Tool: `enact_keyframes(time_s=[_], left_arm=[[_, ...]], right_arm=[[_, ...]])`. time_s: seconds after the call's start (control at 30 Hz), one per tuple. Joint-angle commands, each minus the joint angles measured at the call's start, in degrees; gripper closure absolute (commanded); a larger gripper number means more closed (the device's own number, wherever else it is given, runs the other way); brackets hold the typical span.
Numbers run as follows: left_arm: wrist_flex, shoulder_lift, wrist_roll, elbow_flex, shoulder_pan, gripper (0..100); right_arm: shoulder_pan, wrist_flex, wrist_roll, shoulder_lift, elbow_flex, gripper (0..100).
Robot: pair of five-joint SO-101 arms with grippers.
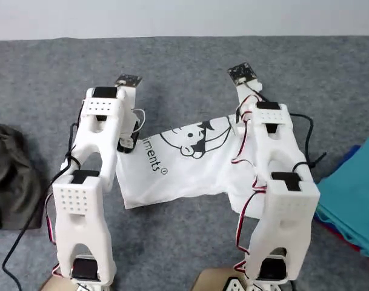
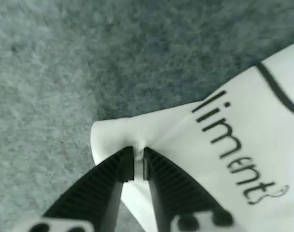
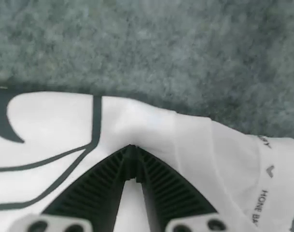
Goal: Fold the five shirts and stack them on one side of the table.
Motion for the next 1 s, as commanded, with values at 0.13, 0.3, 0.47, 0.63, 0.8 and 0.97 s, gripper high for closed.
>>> enact_keyframes(time_s=[0.13,0.3,0.47,0.63,0.8,0.97], left_arm=[[1.32,-0.18,0.09,-0.75,-3.08,96],[4.04,-3.78,0.0,-4.44,-2.55,96],[5.45,-7.65,0.0,-9.27,-2.9,96],[2.37,-6.15,0.0,-9.45,-2.73,96],[-1.23,0.62,0.0,-9.8,-2.9,95],[-1.85,5.54,0.0,-10.07,-4.22,95]], right_arm=[[5.76,8.13,0.62,5.49,-14.24,98.8],[4.88,12.18,0.62,5.49,-19.43,98.8],[2.33,15.52,0.62,5.58,-23.21,98.8],[-0.13,14.46,0.62,6.2,-24.26,98.6],[0.13,10.42,0.7,9.8,-24.35,98.6],[2.51,10.24,0.97,11.56,-24.62,98.6]])
